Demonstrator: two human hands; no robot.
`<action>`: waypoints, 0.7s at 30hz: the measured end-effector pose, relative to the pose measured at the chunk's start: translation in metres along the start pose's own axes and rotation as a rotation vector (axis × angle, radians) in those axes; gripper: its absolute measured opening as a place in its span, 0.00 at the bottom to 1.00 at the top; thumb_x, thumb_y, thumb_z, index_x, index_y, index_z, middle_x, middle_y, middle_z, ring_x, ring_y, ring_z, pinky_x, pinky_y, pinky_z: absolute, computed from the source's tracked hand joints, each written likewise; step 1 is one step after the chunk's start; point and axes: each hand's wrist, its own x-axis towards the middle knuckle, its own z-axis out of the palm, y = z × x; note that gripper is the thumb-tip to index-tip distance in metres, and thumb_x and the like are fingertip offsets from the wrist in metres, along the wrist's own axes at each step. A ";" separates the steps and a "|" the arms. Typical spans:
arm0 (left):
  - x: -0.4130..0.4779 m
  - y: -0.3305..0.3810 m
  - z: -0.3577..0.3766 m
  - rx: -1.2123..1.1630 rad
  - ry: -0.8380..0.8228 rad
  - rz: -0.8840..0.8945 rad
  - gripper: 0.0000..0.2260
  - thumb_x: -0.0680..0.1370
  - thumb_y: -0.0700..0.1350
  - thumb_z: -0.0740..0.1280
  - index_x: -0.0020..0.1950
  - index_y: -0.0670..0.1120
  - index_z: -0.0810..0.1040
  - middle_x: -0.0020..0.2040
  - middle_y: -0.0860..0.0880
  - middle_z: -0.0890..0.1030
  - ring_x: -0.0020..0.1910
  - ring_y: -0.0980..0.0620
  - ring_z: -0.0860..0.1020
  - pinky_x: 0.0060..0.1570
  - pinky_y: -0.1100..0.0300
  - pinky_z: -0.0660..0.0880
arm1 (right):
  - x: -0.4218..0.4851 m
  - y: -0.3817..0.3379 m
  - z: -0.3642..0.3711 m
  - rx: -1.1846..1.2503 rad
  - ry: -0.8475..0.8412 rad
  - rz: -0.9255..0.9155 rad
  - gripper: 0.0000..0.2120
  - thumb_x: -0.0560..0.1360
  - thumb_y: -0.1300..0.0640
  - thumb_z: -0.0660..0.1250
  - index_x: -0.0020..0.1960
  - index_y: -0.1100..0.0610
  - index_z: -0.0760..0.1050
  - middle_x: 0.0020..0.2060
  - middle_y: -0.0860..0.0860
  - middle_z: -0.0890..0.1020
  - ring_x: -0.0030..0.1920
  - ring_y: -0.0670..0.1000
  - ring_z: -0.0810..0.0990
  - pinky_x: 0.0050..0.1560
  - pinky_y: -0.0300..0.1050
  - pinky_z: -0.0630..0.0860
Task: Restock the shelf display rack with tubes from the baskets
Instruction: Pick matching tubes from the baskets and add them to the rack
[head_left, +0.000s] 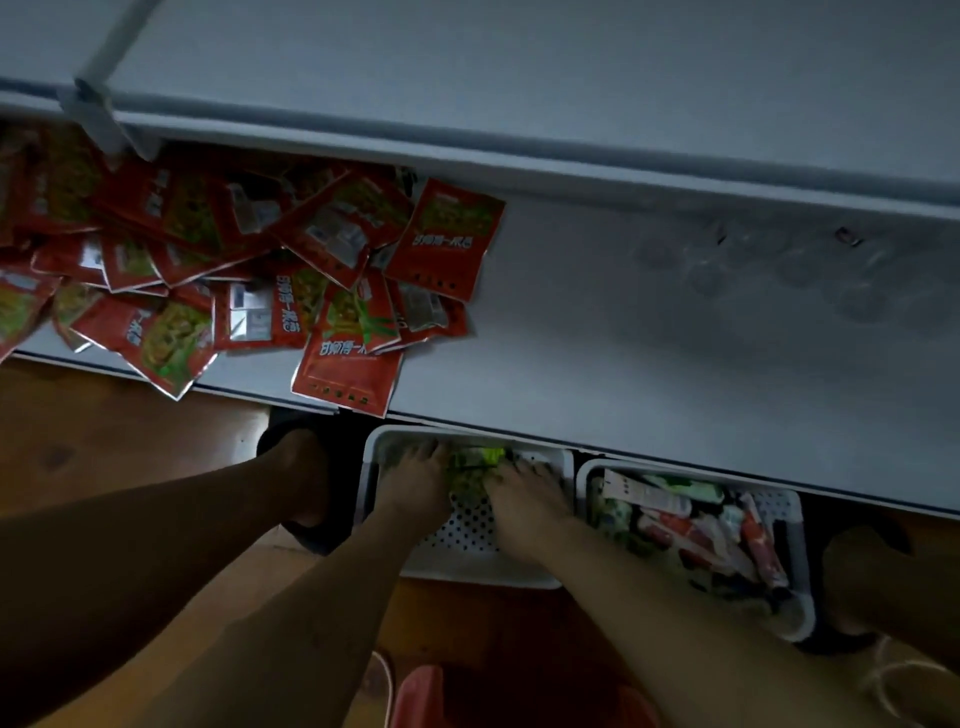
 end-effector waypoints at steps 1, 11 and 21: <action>0.001 -0.002 0.005 0.001 -0.002 0.000 0.29 0.75 0.43 0.62 0.76 0.47 0.58 0.74 0.45 0.61 0.71 0.42 0.63 0.68 0.46 0.61 | 0.003 0.000 0.003 -0.008 -0.022 0.011 0.27 0.76 0.61 0.63 0.73 0.59 0.62 0.75 0.60 0.55 0.75 0.60 0.54 0.75 0.59 0.50; 0.016 -0.009 0.019 -0.092 0.064 -0.069 0.23 0.75 0.43 0.62 0.70 0.48 0.67 0.68 0.44 0.69 0.68 0.41 0.64 0.63 0.49 0.67 | 0.030 0.004 0.012 -0.022 0.063 0.084 0.21 0.74 0.64 0.62 0.67 0.63 0.67 0.65 0.62 0.68 0.66 0.61 0.64 0.66 0.56 0.61; 0.015 -0.015 0.027 -0.126 -0.049 -0.074 0.25 0.76 0.40 0.63 0.72 0.42 0.60 0.65 0.40 0.72 0.62 0.40 0.71 0.54 0.49 0.73 | 0.031 0.007 0.023 -0.044 0.106 0.040 0.28 0.72 0.62 0.67 0.70 0.61 0.63 0.66 0.60 0.68 0.67 0.60 0.63 0.69 0.56 0.59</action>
